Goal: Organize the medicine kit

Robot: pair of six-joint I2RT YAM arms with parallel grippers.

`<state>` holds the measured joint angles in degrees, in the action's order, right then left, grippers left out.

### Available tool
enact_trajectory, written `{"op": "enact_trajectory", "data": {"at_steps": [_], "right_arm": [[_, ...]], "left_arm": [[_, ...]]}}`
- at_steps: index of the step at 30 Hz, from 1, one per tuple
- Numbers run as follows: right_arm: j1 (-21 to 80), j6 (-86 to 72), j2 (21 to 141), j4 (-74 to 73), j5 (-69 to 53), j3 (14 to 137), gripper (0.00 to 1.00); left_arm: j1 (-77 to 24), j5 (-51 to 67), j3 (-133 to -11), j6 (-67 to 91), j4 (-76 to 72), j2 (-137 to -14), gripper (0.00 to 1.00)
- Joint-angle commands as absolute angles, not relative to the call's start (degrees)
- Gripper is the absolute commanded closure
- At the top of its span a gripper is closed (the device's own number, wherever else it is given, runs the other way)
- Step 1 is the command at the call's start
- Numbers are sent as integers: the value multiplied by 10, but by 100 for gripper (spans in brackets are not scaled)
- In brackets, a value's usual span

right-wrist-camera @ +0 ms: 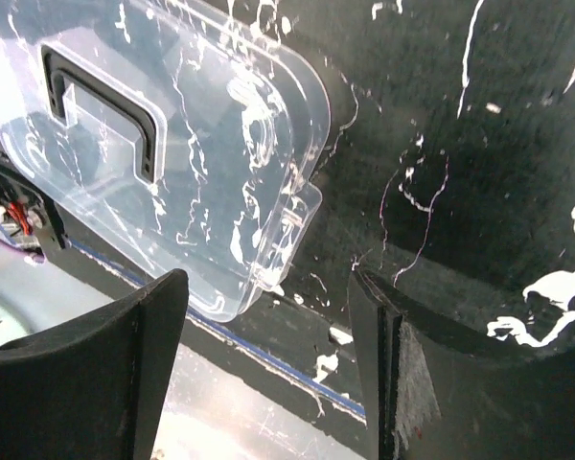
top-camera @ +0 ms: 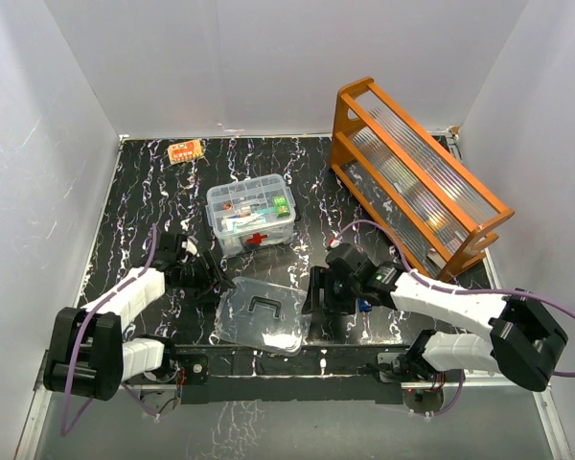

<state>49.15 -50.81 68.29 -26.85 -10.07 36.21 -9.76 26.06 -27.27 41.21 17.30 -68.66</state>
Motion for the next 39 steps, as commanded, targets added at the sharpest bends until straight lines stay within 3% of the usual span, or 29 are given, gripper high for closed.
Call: {"op": "enact_trajectory", "data": {"at_steps": [1,4,22,29,39], "right_arm": [[505,-542,665,-265,-145,347,33],[511,-549,666,-231,-161,328,29],[515,-547,722,-193,-175,307,30],[515,-523,752,-159,-170,318,36],[515,-493,741,-133,-141,344,46]], "left_arm": [[-108,273,-262,426,181,-668,42],[-114,272,-258,432,180,-664,42],[-140,304,-219,478,160,-636,52],[-150,320,-209,482,145,-639,43],[-152,356,-218,493,138,-616,48]]}}
